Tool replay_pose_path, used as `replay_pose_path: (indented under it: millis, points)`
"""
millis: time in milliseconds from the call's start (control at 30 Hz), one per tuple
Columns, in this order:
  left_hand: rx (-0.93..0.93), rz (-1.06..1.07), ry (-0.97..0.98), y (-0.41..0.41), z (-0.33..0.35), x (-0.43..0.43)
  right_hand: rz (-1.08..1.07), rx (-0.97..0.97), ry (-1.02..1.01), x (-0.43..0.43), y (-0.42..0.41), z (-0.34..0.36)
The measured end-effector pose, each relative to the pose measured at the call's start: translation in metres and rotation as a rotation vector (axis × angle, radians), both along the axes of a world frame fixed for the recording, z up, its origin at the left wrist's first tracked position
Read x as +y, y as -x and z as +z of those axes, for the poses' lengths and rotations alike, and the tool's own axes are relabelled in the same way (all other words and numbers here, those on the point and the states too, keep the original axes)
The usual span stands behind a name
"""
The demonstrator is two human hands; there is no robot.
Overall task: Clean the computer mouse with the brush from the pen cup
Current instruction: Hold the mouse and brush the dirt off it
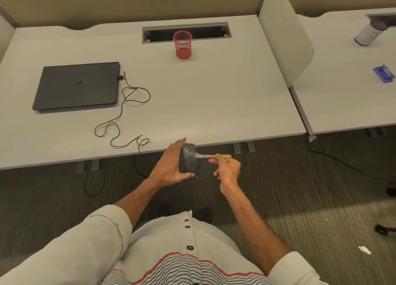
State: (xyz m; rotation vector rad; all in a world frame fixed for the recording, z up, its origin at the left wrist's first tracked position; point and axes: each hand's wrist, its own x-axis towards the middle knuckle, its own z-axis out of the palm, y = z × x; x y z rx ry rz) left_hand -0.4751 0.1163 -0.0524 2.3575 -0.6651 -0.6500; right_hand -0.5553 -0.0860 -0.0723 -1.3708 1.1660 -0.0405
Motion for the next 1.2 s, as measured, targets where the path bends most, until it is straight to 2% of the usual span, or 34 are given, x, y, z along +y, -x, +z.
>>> replay_pose_path:
  millis: [67,133,200,300,400,500,700,800,1033,1200]
  points:
    - [0.003,0.005,-0.002,-0.001,0.000,0.002,0.010,0.027,0.116,-0.004,0.002,-0.001]
    - [0.002,0.003,-0.012,-0.002,0.000,0.002,0.063,-0.044,0.243,-0.006,0.002,0.000]
    - [0.002,-0.007,-0.014,-0.003,0.000,0.002,0.202,-0.151,0.391,-0.003,0.002,0.006]
    - [0.008,0.002,0.008,-0.003,0.002,-0.002,0.442,-0.188,0.681,0.008,0.007,0.012]
    - [0.029,0.037,0.045,-0.002,0.006,-0.005,0.531,-0.245,0.794,0.018,0.016,0.013]
    - [0.039,0.040,0.041,-0.002,0.009,-0.003,0.575,-0.273,0.802,0.023,0.023,0.012]
    - [0.030,0.029,0.046,-0.004,0.008,0.000,0.529,-0.286,0.593,0.023,0.022,0.013]
    - [0.039,0.033,0.046,-0.006,0.009,0.002,0.552,-0.210,0.625,0.020,0.028,0.012]
    - [0.033,0.022,0.038,-0.011,0.010,0.008,0.411,-0.064,0.660,0.008,0.035,0.008]
    - [0.030,0.015,0.032,-0.011,0.010,0.009,0.392,-0.087,0.599,0.017,0.031,0.009]
